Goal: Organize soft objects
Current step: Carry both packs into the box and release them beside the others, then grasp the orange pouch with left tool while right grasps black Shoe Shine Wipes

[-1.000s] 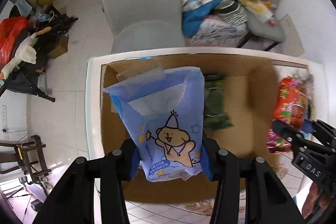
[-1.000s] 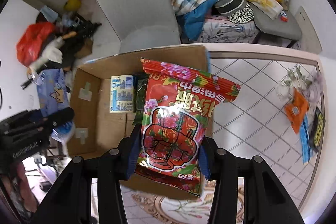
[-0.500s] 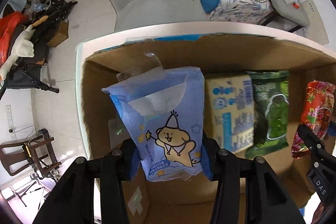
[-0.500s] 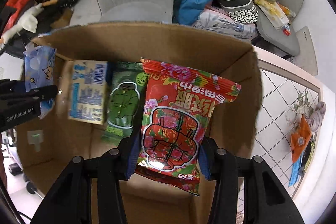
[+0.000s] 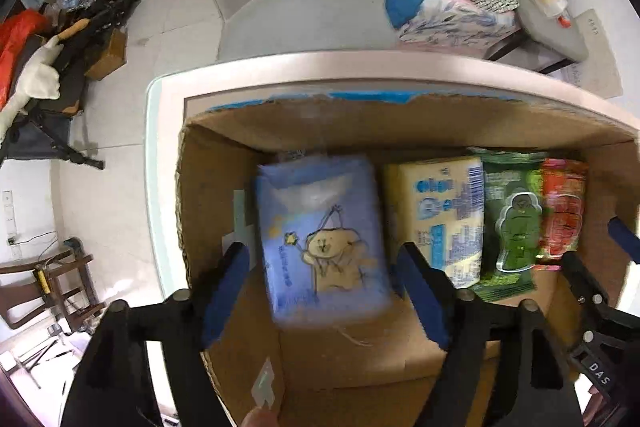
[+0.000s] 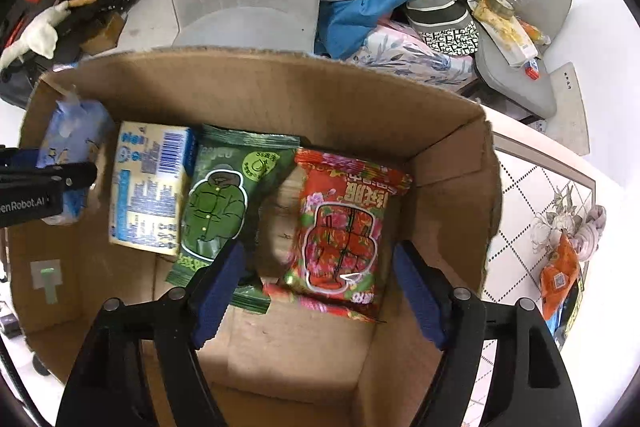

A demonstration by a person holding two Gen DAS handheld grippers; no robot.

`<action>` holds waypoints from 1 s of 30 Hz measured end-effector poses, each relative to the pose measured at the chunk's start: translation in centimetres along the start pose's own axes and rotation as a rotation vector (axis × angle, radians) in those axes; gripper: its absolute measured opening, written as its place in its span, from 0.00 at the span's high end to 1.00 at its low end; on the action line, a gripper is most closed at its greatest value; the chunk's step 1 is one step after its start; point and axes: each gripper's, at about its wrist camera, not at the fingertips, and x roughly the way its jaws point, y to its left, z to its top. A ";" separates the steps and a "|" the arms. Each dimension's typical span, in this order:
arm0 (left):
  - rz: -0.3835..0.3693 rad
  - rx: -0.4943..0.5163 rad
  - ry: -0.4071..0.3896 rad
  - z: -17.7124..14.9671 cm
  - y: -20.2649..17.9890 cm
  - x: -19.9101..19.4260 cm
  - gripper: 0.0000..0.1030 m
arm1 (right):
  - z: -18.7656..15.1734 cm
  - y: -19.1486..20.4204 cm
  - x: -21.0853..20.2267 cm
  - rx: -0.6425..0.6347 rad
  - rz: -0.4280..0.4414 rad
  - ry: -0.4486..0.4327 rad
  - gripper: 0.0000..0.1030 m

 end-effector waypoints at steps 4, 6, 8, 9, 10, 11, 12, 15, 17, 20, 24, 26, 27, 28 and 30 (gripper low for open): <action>-0.007 0.002 -0.014 -0.8 -0.1 -1.3 0.08 | -0.3 0.1 -1.2 0.017 0.022 -0.012 0.15; -0.006 0.002 -0.033 -1.3 -0.1 -2.2 0.08 | -0.8 0.3 -1.9 0.026 0.034 -0.013 0.13; -0.015 -0.011 -0.047 -2.0 0.2 -3.0 0.08 | -1.3 0.4 -2.6 0.032 0.048 -0.013 0.06; -0.018 -0.017 -0.055 -2.4 0.3 -3.4 0.08 | -1.7 0.5 -2.9 0.035 0.052 -0.014 0.04; -0.024 -0.029 -0.068 -3.0 0.5 -3.9 0.08 | -1.9 0.5 -3.1 0.039 0.056 -0.015 0.01; -0.031 -0.039 -0.078 -3.3 0.7 -4.2 0.04 | -2.3 0.6 -3.4 0.044 0.063 -0.013 0.00; -0.039 -0.052 -0.095 -3.9 0.9 -4.8 0.00 | -2.7 0.6 -3.6 0.051 0.067 -0.011 0.00; -0.054 -0.074 -0.156 -6.0 0.9 -6.5 0.00 | -3.9 0.7 -4.5 0.075 0.080 -0.015 0.00; -0.050 -0.074 -0.184 -7.4 0.6 -7.6 0.00 | -5.0 0.9 -5.2 0.079 0.080 -0.026 0.00; -0.039 -0.070 -0.217 -9.4 0.1 -8.8 0.00 | -6.6 1.0 -6.3 0.093 0.098 -0.035 0.00; -0.015 -0.058 -0.264 -12.0 -0.8 -10.4 0.00 | -8.7 0.9 -7.9 0.104 0.113 -0.060 0.00; 0.003 -0.067 -0.286 -13.4 -1.0 -10.9 0.00 | -10.1 0.8 -8.9 0.101 0.117 -0.083 0.00; 0.001 -0.076 -0.297 -14.3 -1.1 -11.3 0.00 | -10.6 0.7 -9.3 0.100 0.121 -0.091 0.00; -0.001 -0.084 -0.302 -14.7 -1.2 -11.3 0.00 | -11.4 0.6 -10.0 0.099 0.117 -0.103 0.00; -0.012 -0.097 -0.316 -16.1 -1.4 -11.8 0.00 | -12.7 0.3 -10.8 0.094 0.104 -0.125 0.00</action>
